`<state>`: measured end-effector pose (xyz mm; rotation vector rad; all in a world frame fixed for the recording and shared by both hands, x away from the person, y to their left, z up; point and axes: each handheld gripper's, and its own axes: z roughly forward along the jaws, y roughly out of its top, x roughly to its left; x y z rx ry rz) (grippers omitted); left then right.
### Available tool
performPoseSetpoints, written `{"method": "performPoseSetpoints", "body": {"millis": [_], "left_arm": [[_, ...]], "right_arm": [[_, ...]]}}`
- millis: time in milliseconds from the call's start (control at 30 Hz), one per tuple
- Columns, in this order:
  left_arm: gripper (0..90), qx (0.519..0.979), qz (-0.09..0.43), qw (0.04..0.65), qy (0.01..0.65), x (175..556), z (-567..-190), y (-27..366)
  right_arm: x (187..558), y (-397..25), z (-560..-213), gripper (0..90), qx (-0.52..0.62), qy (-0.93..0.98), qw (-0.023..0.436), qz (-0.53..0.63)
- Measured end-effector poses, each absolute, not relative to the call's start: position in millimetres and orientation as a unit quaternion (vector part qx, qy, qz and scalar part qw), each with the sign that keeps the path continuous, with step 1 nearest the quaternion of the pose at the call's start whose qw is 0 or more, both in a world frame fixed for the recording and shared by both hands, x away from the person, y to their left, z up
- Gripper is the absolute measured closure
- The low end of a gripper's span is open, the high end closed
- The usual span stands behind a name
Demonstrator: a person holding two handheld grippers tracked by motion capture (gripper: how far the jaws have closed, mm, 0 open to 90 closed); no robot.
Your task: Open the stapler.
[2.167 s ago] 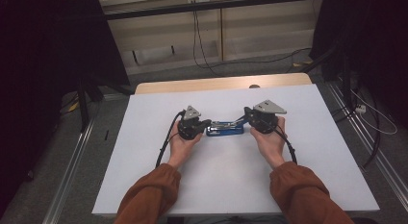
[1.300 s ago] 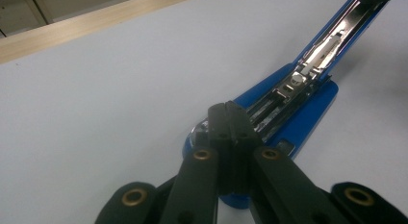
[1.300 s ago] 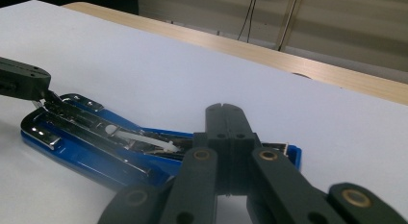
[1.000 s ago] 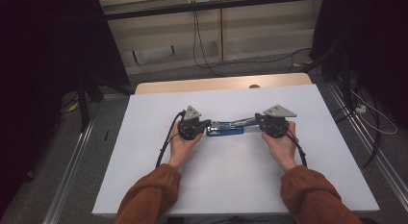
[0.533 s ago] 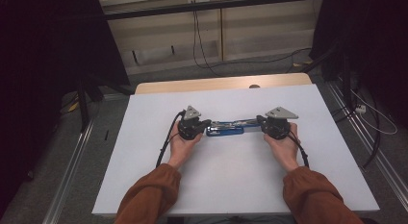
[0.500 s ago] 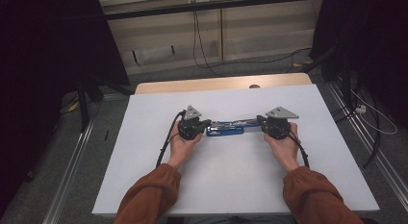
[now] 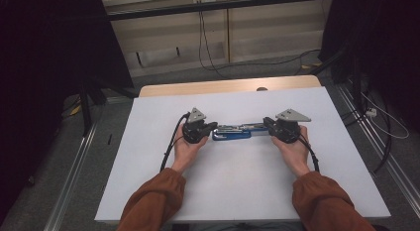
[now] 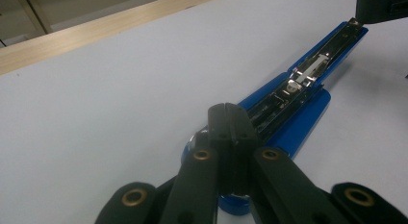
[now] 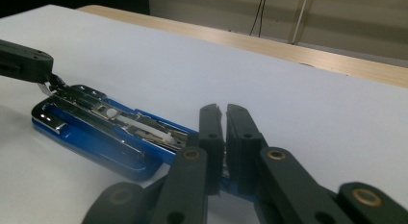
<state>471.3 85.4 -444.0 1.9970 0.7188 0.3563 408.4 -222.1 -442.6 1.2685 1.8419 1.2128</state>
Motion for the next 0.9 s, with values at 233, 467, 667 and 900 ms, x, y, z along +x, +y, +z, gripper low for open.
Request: {"method": "performPoseSetpoints", "body": {"millis": [233, 467, 667, 900], "left_arm": [[82.5, 0.808, 0.149, 0.484, 0.301, 469, -440, 86], [60.5, 0.8, 0.152, 0.495, 0.304, 463, -435, 87], [32.1, 0.798, 0.162, 0.487, 0.317, 458, -431, 92], [8.7, 0.8, 0.168, 0.477, 0.323, 456, -429, 101]], "right_arm": [[408, -222, -441, 69.4, 0.474, 0.686, 0.29, 0.47], [407, -225, -436, 49.7, 0.47, 0.68, 0.281, 0.487], [405, -225, -432, 30.6, 0.457, 0.681, 0.28, 0.499], [405, -230, -428, 12.4, 0.459, 0.681, 0.287, 0.492]]}}
